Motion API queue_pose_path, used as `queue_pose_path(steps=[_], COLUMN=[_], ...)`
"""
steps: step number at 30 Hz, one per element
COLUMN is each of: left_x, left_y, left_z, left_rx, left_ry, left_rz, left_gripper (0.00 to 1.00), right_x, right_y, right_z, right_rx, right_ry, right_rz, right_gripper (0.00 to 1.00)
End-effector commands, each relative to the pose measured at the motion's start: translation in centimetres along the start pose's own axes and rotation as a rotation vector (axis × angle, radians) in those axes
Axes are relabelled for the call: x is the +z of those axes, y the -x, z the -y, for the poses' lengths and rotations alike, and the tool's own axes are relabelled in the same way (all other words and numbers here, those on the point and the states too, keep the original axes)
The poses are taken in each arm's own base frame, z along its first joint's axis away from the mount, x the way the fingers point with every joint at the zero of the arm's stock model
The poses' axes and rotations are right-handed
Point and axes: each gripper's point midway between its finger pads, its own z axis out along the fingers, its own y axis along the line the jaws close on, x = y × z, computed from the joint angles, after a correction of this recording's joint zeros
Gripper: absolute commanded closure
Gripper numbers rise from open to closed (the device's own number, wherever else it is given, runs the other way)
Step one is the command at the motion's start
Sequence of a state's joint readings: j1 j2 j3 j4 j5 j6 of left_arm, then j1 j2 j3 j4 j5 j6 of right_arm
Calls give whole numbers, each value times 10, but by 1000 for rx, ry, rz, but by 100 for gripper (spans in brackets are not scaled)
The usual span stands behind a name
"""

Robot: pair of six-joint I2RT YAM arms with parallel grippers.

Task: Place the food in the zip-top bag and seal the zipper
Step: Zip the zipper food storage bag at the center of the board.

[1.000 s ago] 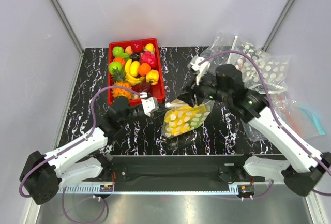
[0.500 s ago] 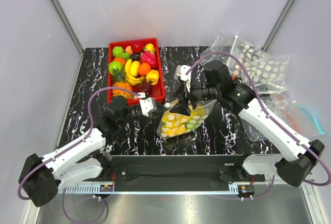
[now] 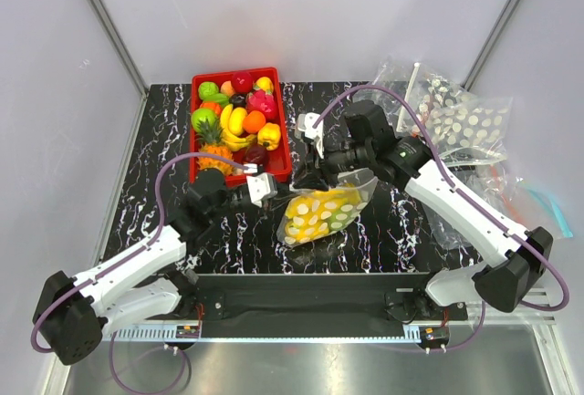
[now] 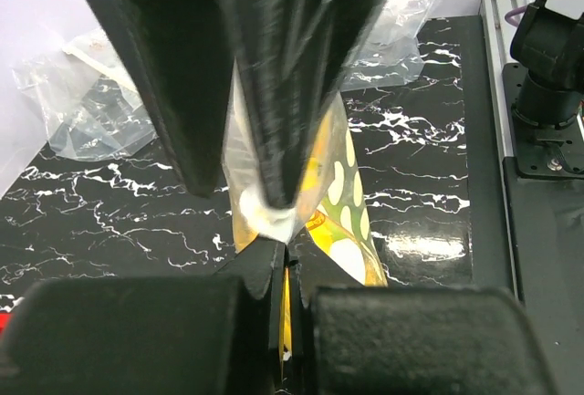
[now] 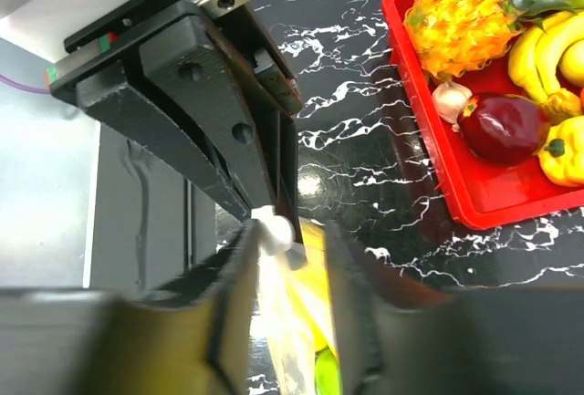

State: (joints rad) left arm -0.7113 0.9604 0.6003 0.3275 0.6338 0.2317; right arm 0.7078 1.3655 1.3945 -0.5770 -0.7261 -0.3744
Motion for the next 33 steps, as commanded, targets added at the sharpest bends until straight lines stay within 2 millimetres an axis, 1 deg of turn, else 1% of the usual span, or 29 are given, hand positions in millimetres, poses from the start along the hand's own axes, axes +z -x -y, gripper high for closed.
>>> queue_pose_path(steps=[1,3,4,6,8,9,10,11,14,17,18,21,23,25,26,27,28,31,32,33], left_x=[1,1,1,1,1,2,2,2,0,-2,-2,-1,-1,-1,-1,-1,-1,1,1,1], left_y=[37,36,34,32,28,29,29,30,34,35,35,35,34,35,34,34,33,31,30,28], left_z=[-10,-12,-16,-20,-21,-21,-19,-18,-13,-12,-12,-13,-12,-11,-11,-12,-13,-16,-17,-18], left_rx=[83,80,76,70,62,62,63,68,86,96,97,95,91,93,90,88,84,75,69,62], left_ry=[13,25,45,65,68,67,58,49,25,27,28,29,27,19,20,23,31,40,44,48], left_rz=[86,78,69,59,47,47,48,51,69,74,74,72,68,69,68,66,61,47,42,36], left_gripper=[100,100,100,100,100,100,100,100,100,100,100,100,100,100,100,100,100,100,100,100], right_x=[-5,-5,-5,-6,-7,-8,-8,-7,-8,-8,-7,-5,-5,-4,-4,-4,-4,-6,-5,-7], right_y=[19,16,15,13,12,13,13,11,12,12,9,7,6,4,3,4,5,7,6,11], right_z=[-5,-7,-8,-12,-15,-16,-15,-15,-17,-23,-25,-23,-21,-20,-21,-22,-23,-22,-21,-21], right_rx=[-36,-33,-32,-30,-21,-17,-15,-8,-9,0,9,20,25,30,32,30,27,25,29,20], right_ry=[27,33,36,49,57,56,55,51,61,100,113,114,107,103,108,115,115,100,93,83], right_rz=[37,34,35,38,38,41,42,39,42,32,21,7,1,-3,-4,1,6,17,18,33], right_gripper=[69,75,80,84,85,82,74,54,43,43,46,58,54,53,55,60,68,77,82,84])
